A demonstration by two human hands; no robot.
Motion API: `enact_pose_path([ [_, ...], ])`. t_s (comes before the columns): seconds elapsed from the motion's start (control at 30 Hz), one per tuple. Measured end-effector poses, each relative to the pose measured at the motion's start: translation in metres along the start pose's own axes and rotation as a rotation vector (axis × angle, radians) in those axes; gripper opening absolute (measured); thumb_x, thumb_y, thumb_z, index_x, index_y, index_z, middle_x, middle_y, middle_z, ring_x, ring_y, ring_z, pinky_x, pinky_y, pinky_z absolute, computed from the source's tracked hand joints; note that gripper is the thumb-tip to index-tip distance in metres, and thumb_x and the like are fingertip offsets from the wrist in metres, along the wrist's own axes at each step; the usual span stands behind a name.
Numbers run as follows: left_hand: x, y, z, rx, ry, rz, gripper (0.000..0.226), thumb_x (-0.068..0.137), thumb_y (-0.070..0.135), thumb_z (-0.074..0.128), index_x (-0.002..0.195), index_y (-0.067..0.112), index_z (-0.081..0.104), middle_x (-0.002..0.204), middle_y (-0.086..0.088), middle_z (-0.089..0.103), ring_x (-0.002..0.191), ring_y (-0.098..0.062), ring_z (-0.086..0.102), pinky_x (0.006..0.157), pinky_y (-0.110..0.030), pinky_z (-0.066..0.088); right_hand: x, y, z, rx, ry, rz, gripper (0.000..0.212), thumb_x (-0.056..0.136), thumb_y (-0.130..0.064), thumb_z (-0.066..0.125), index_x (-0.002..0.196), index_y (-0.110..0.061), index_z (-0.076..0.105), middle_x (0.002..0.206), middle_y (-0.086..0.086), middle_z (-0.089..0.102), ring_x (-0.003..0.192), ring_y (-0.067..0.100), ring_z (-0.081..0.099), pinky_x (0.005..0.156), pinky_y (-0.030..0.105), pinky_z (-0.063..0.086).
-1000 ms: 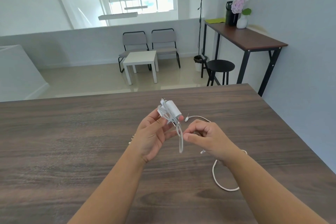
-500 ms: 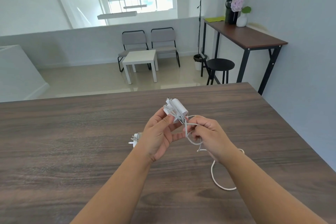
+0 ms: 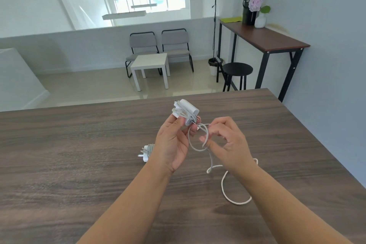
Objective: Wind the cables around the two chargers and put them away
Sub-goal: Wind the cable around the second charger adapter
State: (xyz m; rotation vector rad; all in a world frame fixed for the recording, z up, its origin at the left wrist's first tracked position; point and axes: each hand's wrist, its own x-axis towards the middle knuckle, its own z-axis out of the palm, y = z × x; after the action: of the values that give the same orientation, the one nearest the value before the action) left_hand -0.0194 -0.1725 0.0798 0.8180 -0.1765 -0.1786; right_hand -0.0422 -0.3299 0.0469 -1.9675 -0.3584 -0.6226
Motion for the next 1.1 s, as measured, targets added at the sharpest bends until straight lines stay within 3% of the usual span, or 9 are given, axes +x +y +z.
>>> enact_pose_path([
  [0.13, 0.002, 0.005, -0.003, 0.006, 0.016, 0.004, 0.029, 0.084, 0.013, 0.056, 0.111, 0.001, 0.061, 0.091, -0.011, 0.069, 0.08, -0.017, 0.062, 0.065, -0.019, 0.055, -0.001, -0.011, -0.001, 0.216, -0.325, 0.232, 0.032, 0.08, -0.024, 0.05, 0.101, -0.031, 0.073, 0.116, -0.006, 0.046, 0.119, 0.008, 0.043, 0.099, 0.021, 0.037],
  [0.3, 0.003, 0.01, -0.01, 0.01, -0.021, -0.08, 0.031, 0.087, 0.011, 0.057, 0.116, 0.0, 0.057, 0.094, -0.011, 0.07, 0.08, -0.016, 0.07, 0.049, -0.012, 0.046, 0.007, -0.018, -0.008, 0.776, -0.317, 0.565, 0.018, 0.074, -0.018, 0.053, 0.062, -0.019, 0.067, 0.117, 0.004, 0.058, 0.089, 0.007, 0.05, 0.072, 0.026, 0.034],
  [0.47, 0.002, 0.014, -0.022, 0.027, -0.154, -0.138, 0.051, 0.079, 0.013, 0.076, 0.124, -0.002, 0.056, 0.109, -0.014, 0.069, 0.086, -0.021, 0.071, 0.048, -0.015, 0.047, 0.018, -0.015, -0.029, 1.168, -0.19, 0.676, 0.017, 0.075, -0.014, 0.058, 0.058, -0.012, 0.054, 0.075, 0.009, 0.062, 0.082, 0.023, 0.056, 0.083, 0.034, 0.043],
  [0.57, 0.006, 0.022, -0.03, 0.017, -0.179, -0.107, 0.065, 0.065, 0.021, 0.089, 0.119, -0.001, 0.062, 0.109, -0.016, 0.069, 0.086, -0.022, 0.07, 0.047, -0.015, 0.046, 0.024, -0.009, -0.043, 1.29, -0.184, 0.624, 0.021, 0.076, -0.017, 0.062, 0.061, -0.015, 0.047, 0.054, 0.002, 0.047, 0.064, 0.022, 0.058, 0.07, 0.033, 0.054],
  [0.77, 0.013, 0.041, -0.054, 0.015, -0.069, -0.046, 0.041, 0.085, 0.014, 0.065, 0.122, -0.002, 0.058, 0.1, -0.014, 0.071, 0.079, -0.017, 0.069, 0.05, -0.015, 0.047, 0.029, 0.011, -0.085, 0.537, -0.398, 0.636, 0.025, 0.087, -0.013, 0.062, 0.065, -0.013, 0.051, 0.049, -0.006, 0.037, 0.038, 0.007, 0.026, 0.04, 0.022, 0.018],
  [0.87, 0.016, 0.045, -0.062, 0.049, -0.055, -0.013, 0.04, 0.081, 0.016, 0.07, 0.118, 0.001, 0.061, 0.099, -0.013, 0.072, 0.08, -0.017, 0.069, 0.052, -0.016, 0.047, 0.029, 0.024, -0.1, -0.279, -0.417, 0.558, 0.012, 0.083, -0.017, 0.071, 0.073, -0.017, 0.065, 0.053, -0.008, 0.055, 0.046, 0.008, 0.045, 0.047, 0.023, 0.032],
  [0.93, 0.015, 0.041, -0.062, 0.072, -0.037, -0.037, 0.045, 0.073, 0.017, 0.078, 0.113, 0.001, 0.064, 0.096, -0.013, 0.072, 0.081, -0.018, 0.07, 0.051, -0.016, 0.047, 0.027, 0.035, -0.102, -0.436, -0.159, 0.578, 0.004, 0.085, -0.021, 0.066, 0.082, -0.024, 0.067, 0.066, -0.001, 0.062, 0.056, 0.014, 0.058, 0.054, 0.027, 0.044],
  [1.03, 0.014, 0.033, -0.064, 0.109, 0.025, -0.047, 0.03, 0.084, 0.01, 0.057, 0.111, 0.0, 0.062, 0.089, -0.01, 0.073, 0.077, -0.017, 0.071, 0.048, -0.014, 0.044, 0.026, 0.052, -0.103, 0.5, 0.313, 0.933, 0.008, 0.092, -0.015, 0.059, 0.094, -0.014, 0.067, 0.059, 0.003, 0.058, 0.061, 0.018, 0.066, 0.067, 0.037, 0.058],
  [1.1, 0.013, 0.032, -0.069, 0.12, 0.04, -0.043, 0.03, 0.084, 0.009, 0.054, 0.112, 0.001, 0.061, 0.089, -0.01, 0.072, 0.076, -0.016, 0.07, 0.048, -0.014, 0.043, 0.022, 0.061, -0.105, 0.9, 0.411, 1.045, 0.009, 0.094, -0.016, 0.057, 0.088, -0.016, 0.064, 0.041, -0.004, 0.045, 0.044, 0.007, 0.058, 0.056, 0.028, 0.059],
])
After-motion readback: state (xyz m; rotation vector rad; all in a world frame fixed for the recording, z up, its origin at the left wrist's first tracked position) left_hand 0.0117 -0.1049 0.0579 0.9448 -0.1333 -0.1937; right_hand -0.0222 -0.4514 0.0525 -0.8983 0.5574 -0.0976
